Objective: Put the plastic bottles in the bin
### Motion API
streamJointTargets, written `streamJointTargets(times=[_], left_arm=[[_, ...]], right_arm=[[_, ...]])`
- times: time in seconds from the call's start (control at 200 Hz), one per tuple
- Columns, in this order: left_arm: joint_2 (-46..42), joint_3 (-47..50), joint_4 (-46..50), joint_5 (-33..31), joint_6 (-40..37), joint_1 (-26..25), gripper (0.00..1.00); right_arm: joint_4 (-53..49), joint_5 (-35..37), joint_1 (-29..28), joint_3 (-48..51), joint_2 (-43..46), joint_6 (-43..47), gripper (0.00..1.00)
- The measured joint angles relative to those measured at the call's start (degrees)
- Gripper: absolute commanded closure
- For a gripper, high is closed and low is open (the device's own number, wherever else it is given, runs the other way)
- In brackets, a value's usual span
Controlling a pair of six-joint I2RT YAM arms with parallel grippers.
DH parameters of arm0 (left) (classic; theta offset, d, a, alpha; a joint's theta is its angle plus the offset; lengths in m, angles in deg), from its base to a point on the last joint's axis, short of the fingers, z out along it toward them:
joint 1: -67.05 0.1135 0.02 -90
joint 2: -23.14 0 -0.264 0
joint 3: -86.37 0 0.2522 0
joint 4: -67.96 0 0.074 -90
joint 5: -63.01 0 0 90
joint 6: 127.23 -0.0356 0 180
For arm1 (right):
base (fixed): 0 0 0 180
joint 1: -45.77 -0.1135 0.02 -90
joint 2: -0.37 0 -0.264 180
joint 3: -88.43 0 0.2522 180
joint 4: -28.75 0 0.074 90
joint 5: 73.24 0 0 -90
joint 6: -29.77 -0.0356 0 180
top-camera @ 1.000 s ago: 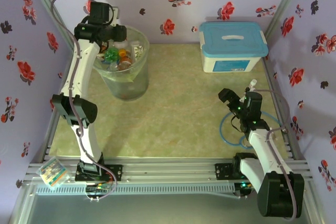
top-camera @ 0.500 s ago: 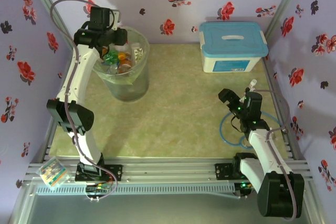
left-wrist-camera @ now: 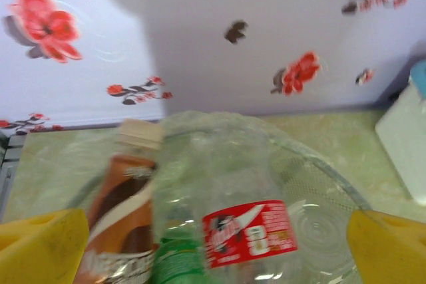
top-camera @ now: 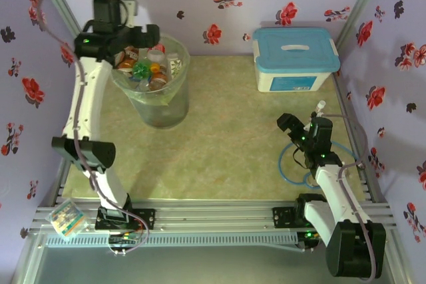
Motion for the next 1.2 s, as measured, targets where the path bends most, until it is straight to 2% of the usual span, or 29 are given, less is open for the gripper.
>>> streamJointTargets(times=[0.06, 0.2, 0.255, 0.32, 0.475, 0.615, 0.9, 1.2], left_arm=[[-4.7, 5.6, -3.2, 3.0, 4.2, 6.4, 0.08], [-13.9, 22.7, -15.1, 12.8, 18.6, 26.1, 0.12], [-15.1, 28.9, -20.7, 16.5, 24.2, 30.3, 0.13], [-14.8, 35.9, -27.3, 20.4, 30.7, 32.4, 0.16], [-11.8, 49.3, -39.3, 26.3, 42.6, 32.6, 0.2], [-10.5, 58.4, -47.3, 28.0, 48.7, 31.6, 0.21], [-7.3, 66.9, -58.8, 28.9, 53.5, 24.5, 0.22], [-4.9, 69.1, -62.8, 26.7, 54.3, 18.1, 0.22]], right_arm=[[0.0, 0.0, 0.0, 0.0, 0.0, 0.0, 0.03], [-0.9, 0.0, 0.0, -0.7, 0.1, 0.5, 0.03], [-1.5, 0.0, 0.0, -1.0, 0.4, 1.1, 0.03], [-2.4, 0.0, 0.0, -1.5, 1.0, 1.6, 0.03], [-3.9, 0.3, 0.0, -1.9, 2.4, 2.8, 0.02], [-5.0, 0.6, 0.0, -1.9, 3.2, 3.1, 0.03], [-5.2, 0.7, 0.0, -1.9, 3.4, 3.1, 0.03], [-6.6, 1.2, 0.0, -1.9, 4.7, 3.7, 0.03]])
